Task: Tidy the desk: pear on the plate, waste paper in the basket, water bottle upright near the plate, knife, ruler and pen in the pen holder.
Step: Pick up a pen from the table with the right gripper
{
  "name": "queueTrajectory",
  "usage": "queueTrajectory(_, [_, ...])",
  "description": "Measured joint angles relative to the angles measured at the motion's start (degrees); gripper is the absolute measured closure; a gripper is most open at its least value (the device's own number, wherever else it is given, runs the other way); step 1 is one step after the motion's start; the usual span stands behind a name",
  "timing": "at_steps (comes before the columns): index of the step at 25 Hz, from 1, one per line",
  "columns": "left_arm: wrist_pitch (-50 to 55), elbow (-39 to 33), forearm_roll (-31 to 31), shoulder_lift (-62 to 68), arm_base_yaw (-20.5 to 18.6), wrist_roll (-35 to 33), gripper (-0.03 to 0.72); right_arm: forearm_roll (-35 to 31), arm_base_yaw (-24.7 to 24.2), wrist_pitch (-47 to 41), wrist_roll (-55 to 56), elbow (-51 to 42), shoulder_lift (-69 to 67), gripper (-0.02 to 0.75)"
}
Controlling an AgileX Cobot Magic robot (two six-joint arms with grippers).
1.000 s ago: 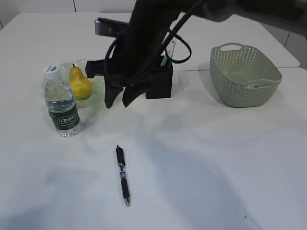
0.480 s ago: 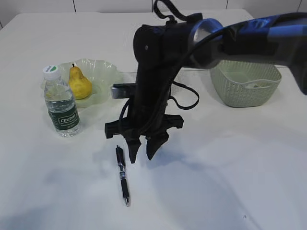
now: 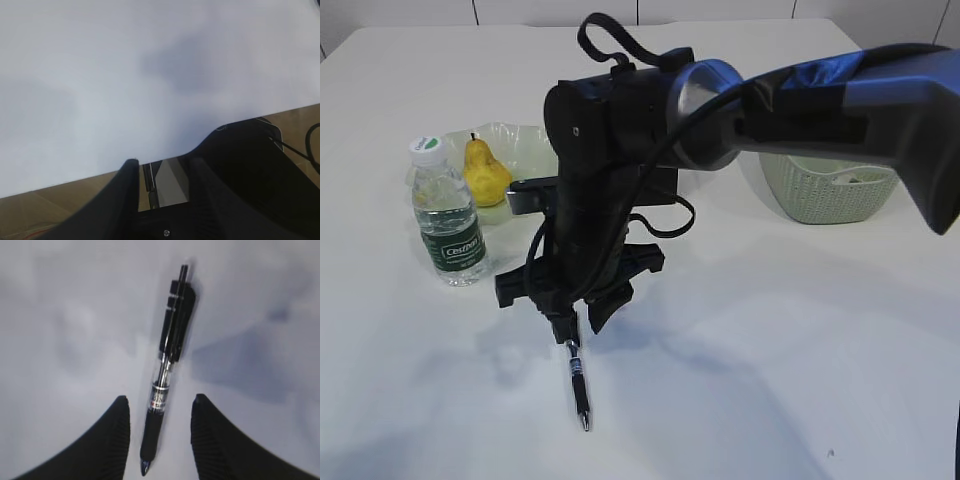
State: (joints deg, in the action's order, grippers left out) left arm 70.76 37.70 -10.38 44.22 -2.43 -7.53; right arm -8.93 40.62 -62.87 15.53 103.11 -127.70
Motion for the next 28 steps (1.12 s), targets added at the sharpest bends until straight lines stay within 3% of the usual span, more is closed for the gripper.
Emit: queueTrajectory(28, [0.1,0.0,0.0,0.0,0.0,0.0,0.449,0.4,0.0,2.0,0.2,4.4,-5.2,0.406])
